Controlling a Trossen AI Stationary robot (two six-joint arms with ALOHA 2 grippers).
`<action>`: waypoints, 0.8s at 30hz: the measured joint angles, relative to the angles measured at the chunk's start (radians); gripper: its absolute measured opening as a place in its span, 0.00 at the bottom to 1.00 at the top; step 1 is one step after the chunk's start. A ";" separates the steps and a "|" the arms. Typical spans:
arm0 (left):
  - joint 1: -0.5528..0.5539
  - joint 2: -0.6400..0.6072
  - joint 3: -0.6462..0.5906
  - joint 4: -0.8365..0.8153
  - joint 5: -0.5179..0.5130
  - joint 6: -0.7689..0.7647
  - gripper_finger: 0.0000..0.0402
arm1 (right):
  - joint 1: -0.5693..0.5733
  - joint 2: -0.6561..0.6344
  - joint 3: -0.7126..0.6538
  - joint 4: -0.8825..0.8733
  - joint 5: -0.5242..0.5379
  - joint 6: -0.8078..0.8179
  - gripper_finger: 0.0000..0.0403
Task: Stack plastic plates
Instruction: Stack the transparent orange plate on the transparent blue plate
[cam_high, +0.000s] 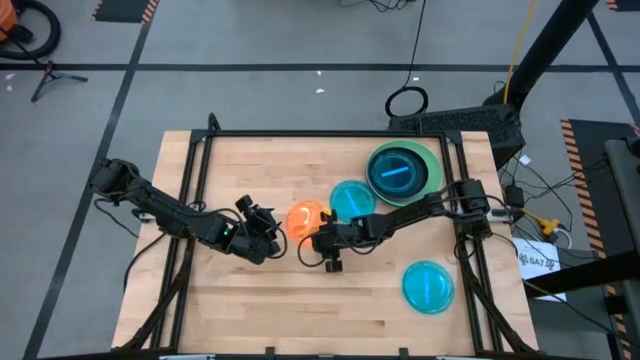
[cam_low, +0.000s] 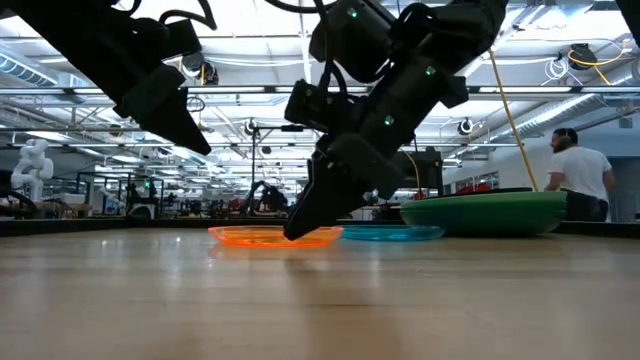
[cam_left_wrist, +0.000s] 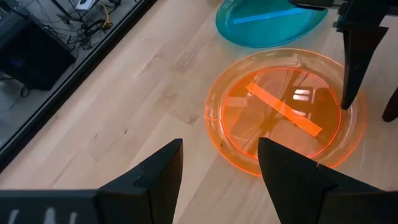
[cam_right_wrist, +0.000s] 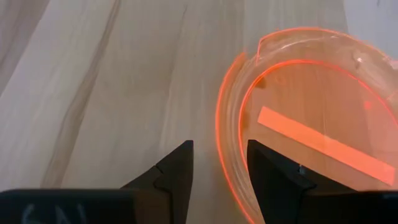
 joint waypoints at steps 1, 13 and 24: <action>0.000 0.000 0.000 0.000 0.000 0.000 0.53 | -0.001 0.000 0.000 0.001 0.002 -0.001 0.35; 0.000 0.000 0.000 0.000 0.000 -0.010 0.53 | -0.007 0.002 0.000 -0.022 0.032 -0.031 0.26; 0.000 0.000 0.000 0.000 0.000 -0.007 0.53 | -0.007 0.002 0.000 -0.028 0.028 -0.041 0.05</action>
